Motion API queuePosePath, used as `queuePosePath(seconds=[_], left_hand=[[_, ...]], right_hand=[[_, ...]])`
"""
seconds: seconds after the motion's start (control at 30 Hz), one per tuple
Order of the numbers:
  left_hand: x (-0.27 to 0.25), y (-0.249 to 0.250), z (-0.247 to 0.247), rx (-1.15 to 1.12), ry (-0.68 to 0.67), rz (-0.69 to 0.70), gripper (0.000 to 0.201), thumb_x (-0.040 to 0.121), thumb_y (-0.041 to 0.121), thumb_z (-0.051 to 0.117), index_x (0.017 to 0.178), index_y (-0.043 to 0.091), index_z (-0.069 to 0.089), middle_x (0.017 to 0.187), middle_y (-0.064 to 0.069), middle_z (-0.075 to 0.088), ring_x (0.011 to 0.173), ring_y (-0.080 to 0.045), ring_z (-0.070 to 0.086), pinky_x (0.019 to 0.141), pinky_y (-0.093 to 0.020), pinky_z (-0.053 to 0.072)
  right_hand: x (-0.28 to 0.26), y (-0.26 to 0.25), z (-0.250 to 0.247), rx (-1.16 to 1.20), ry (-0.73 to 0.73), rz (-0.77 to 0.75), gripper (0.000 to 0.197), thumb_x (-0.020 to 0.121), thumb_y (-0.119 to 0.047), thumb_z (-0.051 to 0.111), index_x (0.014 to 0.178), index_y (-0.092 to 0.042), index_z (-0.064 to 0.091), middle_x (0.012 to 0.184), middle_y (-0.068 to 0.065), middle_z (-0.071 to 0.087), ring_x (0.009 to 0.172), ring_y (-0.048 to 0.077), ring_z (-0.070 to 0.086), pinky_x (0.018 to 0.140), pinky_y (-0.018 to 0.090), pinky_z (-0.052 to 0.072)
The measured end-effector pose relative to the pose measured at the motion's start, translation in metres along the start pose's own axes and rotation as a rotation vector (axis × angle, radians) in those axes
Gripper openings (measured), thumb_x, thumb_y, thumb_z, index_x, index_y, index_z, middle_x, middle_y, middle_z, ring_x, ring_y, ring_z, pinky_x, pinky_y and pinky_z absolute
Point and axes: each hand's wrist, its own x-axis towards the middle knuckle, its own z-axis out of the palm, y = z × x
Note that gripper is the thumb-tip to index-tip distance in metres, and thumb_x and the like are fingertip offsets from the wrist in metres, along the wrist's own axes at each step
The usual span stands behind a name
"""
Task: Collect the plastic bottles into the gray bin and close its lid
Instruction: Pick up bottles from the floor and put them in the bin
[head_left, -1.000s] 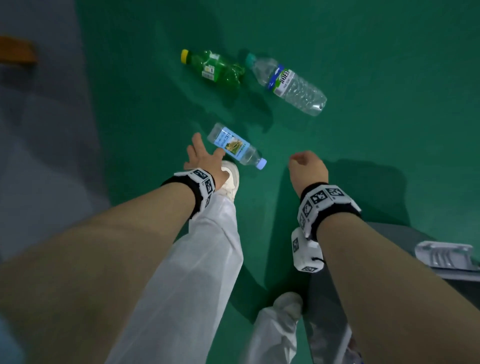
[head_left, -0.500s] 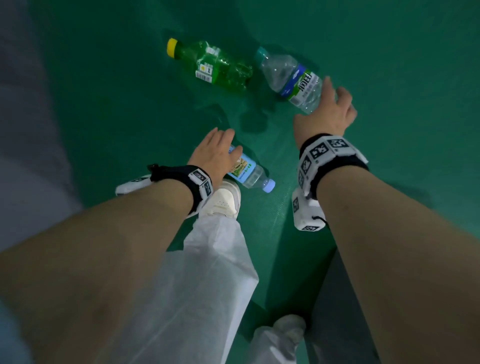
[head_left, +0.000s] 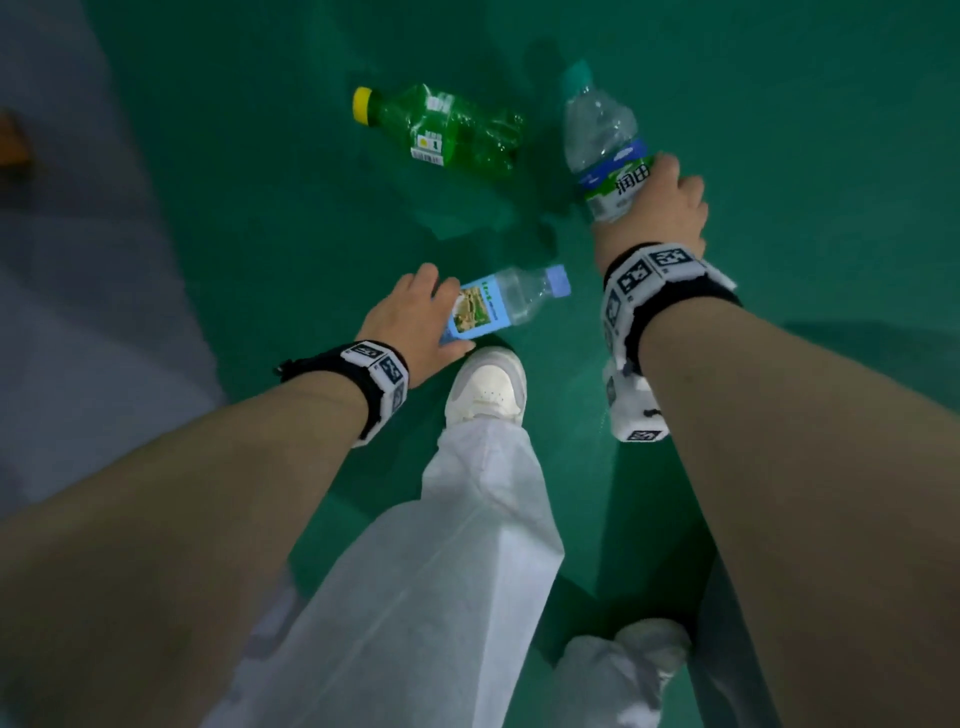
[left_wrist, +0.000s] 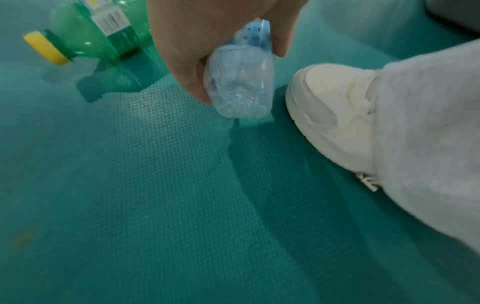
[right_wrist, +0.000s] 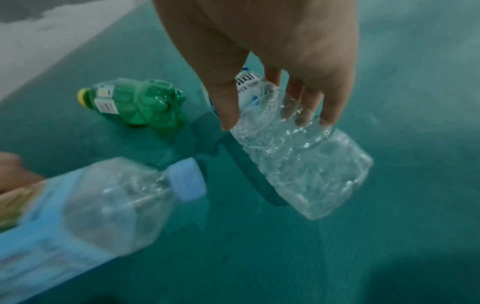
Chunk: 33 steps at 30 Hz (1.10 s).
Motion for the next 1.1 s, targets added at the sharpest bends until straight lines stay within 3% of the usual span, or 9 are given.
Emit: queuePosePath(seconds=[0.2,0.37,0.5,0.67,0.87,1.0,1.1], left_hand=[[-0.03,0.036,-0.009,-0.175,0.042,-0.145,0.06,0.08,0.046,0.068,0.125,0.013,0.047,0.115,-0.012,0.041,0.105,-0.029,0.048,0.084,-0.038,0.047],[-0.068,0.084,-0.026,-0.35,0.1,-0.231,0.06,0.08,0.046,0.069,0.123,0.01,0.05,0.117,-0.014,0.044,0.103,-0.03,0.053,0.09,-0.034,0.044],[-0.101,0.13,-0.034,-0.431,0.146,-0.246,0.055,0.079,0.047,0.069,0.118,0.01,0.054,0.114,-0.013,0.046,0.1,-0.027,0.053,0.088,-0.03,0.042],[-0.147,0.196,-0.032,-0.321,0.173,-0.086,0.053,0.079,0.048,0.068,0.113,0.01,0.056,0.109,-0.012,0.047,0.096,-0.026,0.053,0.084,-0.033,0.043],[-0.195,0.284,-0.019,-0.236,0.187,0.073,0.05,0.076,0.053,0.068,0.106,0.014,0.058,0.099,-0.005,0.049,0.091,-0.023,0.054,0.081,-0.036,0.048],[-0.217,0.346,-0.001,-0.178,0.171,0.241,0.043,0.075,0.052,0.069,0.101,0.019,0.059,0.092,0.002,0.048,0.085,-0.018,0.054,0.077,-0.032,0.047],[-0.229,0.387,0.017,-0.115,0.1,0.347,0.043,0.075,0.054,0.068,0.099,0.021,0.058,0.091,0.003,0.048,0.083,-0.015,0.051,0.075,-0.03,0.045]], right_hand=[[-0.062,0.035,-0.014,0.173,-0.027,0.091,0.064,0.079,-0.035,0.07,0.132,-0.016,0.039,0.128,0.009,0.046,0.121,0.027,0.045,0.096,0.047,0.043],[-0.129,0.078,-0.048,0.256,0.033,0.127,0.058,0.08,-0.032,0.065,0.132,-0.018,0.041,0.124,0.008,0.049,0.116,0.028,0.048,0.092,0.044,0.045],[-0.18,0.121,-0.076,0.377,0.06,0.209,0.063,0.079,-0.032,0.065,0.135,-0.018,0.04,0.124,0.009,0.048,0.116,0.029,0.047,0.093,0.043,0.045],[-0.234,0.183,-0.11,0.572,0.107,0.247,0.068,0.079,-0.036,0.066,0.138,-0.014,0.039,0.125,0.01,0.049,0.116,0.028,0.047,0.094,0.038,0.042],[-0.276,0.281,-0.14,0.689,0.17,0.297,0.072,0.081,-0.04,0.066,0.14,-0.013,0.036,0.131,0.007,0.047,0.12,0.025,0.048,0.1,0.043,0.045],[-0.294,0.354,-0.148,0.738,0.253,0.386,0.069,0.081,-0.039,0.065,0.139,-0.013,0.039,0.131,0.006,0.048,0.124,0.022,0.045,0.099,0.035,0.042],[-0.303,0.401,-0.141,0.784,0.266,0.467,0.063,0.079,-0.04,0.067,0.131,-0.012,0.046,0.123,0.007,0.053,0.115,0.021,0.05,0.096,0.032,0.041]])
